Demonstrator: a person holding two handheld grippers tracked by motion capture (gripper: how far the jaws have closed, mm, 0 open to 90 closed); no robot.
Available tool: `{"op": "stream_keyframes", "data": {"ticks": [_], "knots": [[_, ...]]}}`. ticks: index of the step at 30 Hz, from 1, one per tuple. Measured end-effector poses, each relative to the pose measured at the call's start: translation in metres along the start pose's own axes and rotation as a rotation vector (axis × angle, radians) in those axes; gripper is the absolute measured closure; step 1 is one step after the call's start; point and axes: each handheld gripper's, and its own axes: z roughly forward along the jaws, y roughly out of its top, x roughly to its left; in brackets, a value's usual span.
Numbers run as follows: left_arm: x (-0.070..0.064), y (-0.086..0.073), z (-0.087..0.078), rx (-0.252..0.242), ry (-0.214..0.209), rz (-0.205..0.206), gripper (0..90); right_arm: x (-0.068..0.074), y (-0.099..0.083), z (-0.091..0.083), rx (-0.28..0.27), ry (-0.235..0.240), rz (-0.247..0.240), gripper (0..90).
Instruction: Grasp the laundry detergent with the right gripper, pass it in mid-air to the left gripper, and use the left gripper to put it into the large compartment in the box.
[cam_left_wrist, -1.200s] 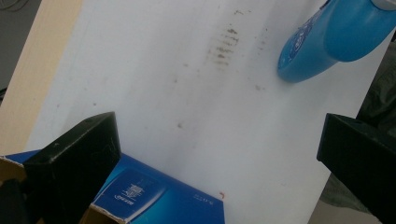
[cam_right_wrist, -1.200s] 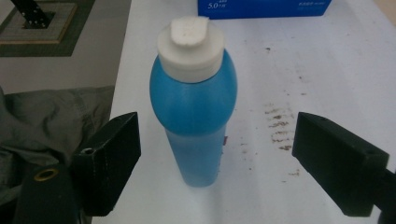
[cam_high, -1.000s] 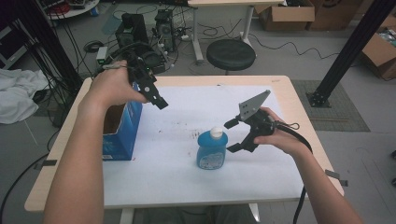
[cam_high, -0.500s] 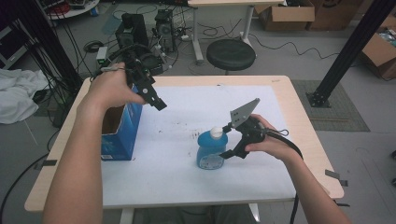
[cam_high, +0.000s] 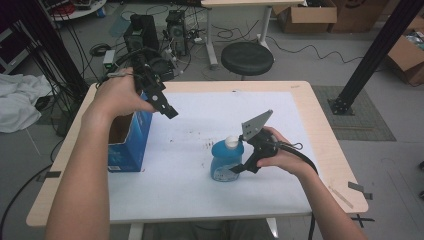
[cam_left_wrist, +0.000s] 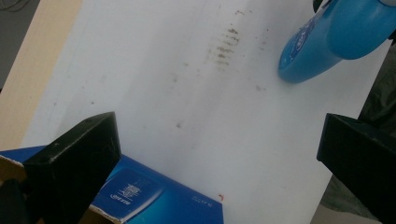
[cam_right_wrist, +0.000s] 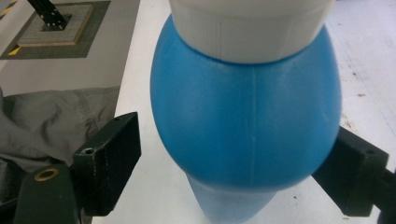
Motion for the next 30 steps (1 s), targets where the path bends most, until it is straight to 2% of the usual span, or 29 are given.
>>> {"op": "stream_keyframes", "data": {"ticks": [14, 21, 30], "knots": [[0.0007, -0.0008, 0.0000, 0.000, 0.005, -0.004, 0.1, 0.0000, -0.0017, 0.0061, -0.004, -0.003, 0.001, 22.3], [0.0008, -0.0008, 0.0001, -0.001, 0.007, -0.006, 0.1, -0.0003, -0.0029, 0.0103, -0.003, -0.009, -0.003, 29.7], [0.0016, -0.0011, 0.0016, -0.001, 0.003, -0.006, 0.1, -0.0005, -0.0044, 0.0094, -0.025, -0.045, -0.012, 40.2]]}}
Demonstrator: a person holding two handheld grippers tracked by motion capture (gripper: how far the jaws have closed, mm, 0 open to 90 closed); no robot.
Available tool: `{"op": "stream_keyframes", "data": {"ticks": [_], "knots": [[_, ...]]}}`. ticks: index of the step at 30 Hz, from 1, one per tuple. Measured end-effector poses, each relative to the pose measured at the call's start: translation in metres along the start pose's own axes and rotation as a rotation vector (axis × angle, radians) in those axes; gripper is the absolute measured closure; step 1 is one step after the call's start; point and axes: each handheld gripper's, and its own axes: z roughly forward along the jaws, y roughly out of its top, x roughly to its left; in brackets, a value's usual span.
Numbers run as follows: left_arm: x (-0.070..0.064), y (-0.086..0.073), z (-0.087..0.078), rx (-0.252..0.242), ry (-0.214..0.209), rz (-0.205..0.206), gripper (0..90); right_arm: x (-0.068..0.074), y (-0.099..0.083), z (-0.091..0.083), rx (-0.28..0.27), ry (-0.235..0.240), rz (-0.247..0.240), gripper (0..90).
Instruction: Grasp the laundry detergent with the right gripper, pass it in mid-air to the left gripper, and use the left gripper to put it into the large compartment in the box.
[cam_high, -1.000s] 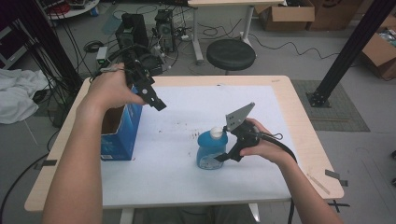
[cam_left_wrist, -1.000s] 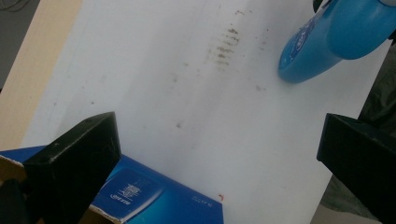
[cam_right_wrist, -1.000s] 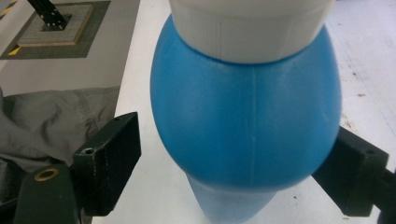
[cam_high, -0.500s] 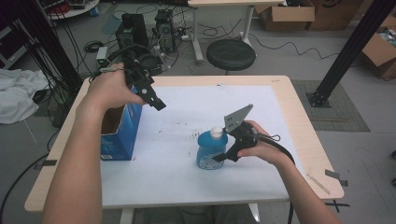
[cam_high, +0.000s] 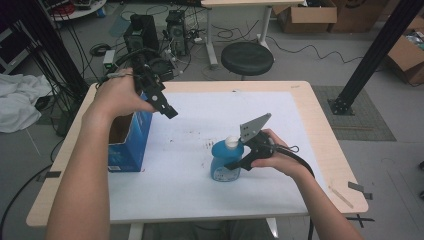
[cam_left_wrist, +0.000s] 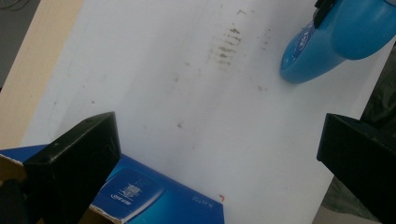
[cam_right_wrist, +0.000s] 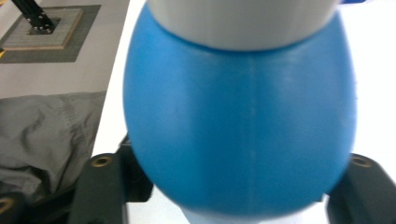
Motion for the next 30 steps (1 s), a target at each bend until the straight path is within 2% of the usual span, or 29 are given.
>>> {"op": "stream_keyframes", "data": {"ticks": [13, 23, 30], "knots": [[0.0002, -0.0004, 0.0000, 0.000, -0.001, -0.002, 0.1, -0.0002, -0.0038, 0.0000, -0.033, -0.007, -0.004, 41.8], [0.0005, -0.0008, -0.0002, -0.005, 0.000, -0.001, 0.1, 0.0016, -0.0021, -0.0004, -0.027, -0.020, -0.031, 43.2], [0.0007, -0.0004, 0.0000, -0.011, -0.005, 0.005, 0.1, 0.0001, 0.0002, 0.0008, -0.024, -0.006, -0.034, 43.5]]}}
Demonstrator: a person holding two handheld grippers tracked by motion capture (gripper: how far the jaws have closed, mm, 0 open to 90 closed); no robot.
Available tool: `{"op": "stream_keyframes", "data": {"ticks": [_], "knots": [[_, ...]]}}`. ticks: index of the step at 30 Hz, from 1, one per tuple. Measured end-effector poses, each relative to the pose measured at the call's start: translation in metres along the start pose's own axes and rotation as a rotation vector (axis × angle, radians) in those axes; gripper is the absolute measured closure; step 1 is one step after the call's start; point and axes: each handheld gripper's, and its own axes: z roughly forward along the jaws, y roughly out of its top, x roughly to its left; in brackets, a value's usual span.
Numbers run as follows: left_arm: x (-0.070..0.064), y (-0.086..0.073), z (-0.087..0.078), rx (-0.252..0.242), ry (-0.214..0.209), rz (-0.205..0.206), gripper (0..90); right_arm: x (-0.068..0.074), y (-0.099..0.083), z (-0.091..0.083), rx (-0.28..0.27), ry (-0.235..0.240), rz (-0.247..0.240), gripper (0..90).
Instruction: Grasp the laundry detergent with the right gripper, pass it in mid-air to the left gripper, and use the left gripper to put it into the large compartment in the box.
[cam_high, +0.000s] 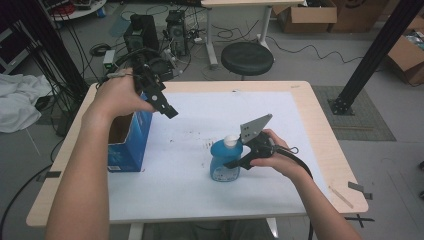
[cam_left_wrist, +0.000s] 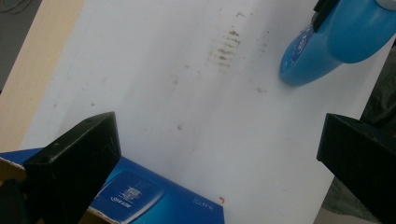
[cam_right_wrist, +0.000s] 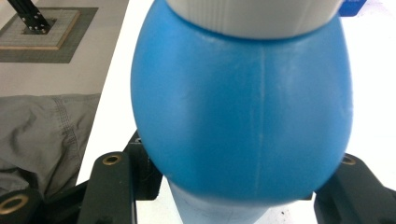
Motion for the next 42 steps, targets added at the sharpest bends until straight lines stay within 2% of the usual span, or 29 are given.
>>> {"op": "stream_keyframes", "data": {"ticks": [3, 11, 22, 26, 42], "knots": [[0.000, 0.000, -0.001, -0.003, 0.000, 0.001, 0.1, 0.000, 0.004, 0.001, -0.003, 0.017, -0.003, 43.6], [-0.002, -0.003, -0.009, -0.031, -0.004, 0.009, 0.1, -0.004, 0.022, -0.001, -0.021, 0.021, -0.010, 43.6], [-0.006, -0.007, -0.019, -0.060, 0.000, 0.021, 0.2, -0.019, 0.062, -0.009, -0.029, 0.023, -0.027, 43.7], [-0.009, -0.006, -0.024, -0.084, -0.006, 0.031, 0.1, -0.024, 0.078, -0.010, -0.029, 0.023, -0.035, 43.7], [-0.025, 0.006, -0.040, -0.140, -0.046, 0.102, 0.1, -0.033, 0.110, -0.005, -0.037, 0.042, -0.044, 43.8]]}}
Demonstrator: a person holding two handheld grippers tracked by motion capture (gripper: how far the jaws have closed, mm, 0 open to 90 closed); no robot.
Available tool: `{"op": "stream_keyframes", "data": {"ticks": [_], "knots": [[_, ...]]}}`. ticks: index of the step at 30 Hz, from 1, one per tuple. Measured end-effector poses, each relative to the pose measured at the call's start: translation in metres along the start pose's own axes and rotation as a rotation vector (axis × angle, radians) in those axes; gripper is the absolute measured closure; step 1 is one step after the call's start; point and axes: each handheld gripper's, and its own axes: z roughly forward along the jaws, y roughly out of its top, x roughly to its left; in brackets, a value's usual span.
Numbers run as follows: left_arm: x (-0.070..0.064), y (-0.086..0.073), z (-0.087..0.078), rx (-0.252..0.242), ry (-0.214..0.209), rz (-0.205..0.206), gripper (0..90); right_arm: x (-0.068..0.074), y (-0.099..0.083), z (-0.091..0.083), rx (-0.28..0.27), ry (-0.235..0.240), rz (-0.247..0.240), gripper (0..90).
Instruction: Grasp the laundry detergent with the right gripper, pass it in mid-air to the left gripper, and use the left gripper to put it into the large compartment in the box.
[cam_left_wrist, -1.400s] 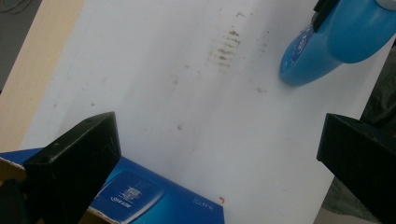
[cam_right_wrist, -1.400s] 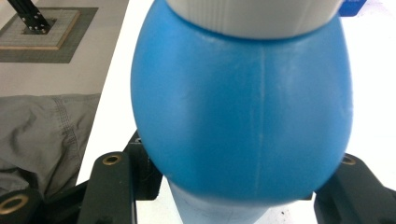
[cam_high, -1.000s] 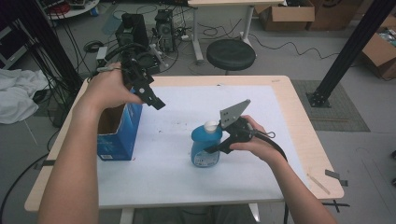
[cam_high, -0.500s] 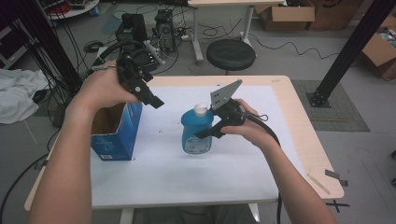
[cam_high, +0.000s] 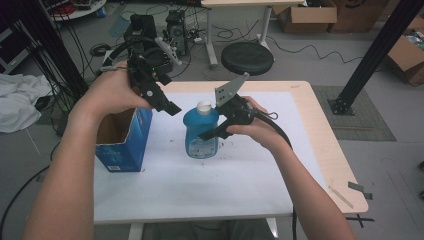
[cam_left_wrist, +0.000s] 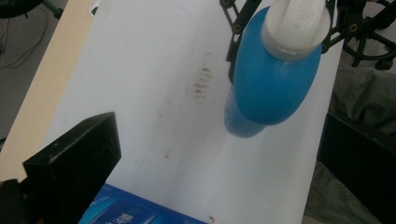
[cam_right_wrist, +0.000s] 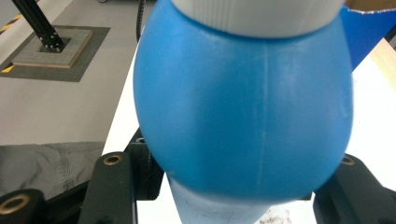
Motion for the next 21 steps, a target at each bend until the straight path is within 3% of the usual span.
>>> {"op": "stream_keyframes", "data": {"ticks": [9, 21], "knots": [[-0.007, 0.005, 0.000, -0.024, -0.040, 0.027, 0.1, -0.004, 0.016, 0.004, 0.019, 0.006, -0.004, 44.0], [-0.014, 0.012, 0.009, -0.001, -0.065, 0.060, 0.1, -0.002, 0.031, 0.010, 0.027, 0.023, -0.020, 44.0]]}}
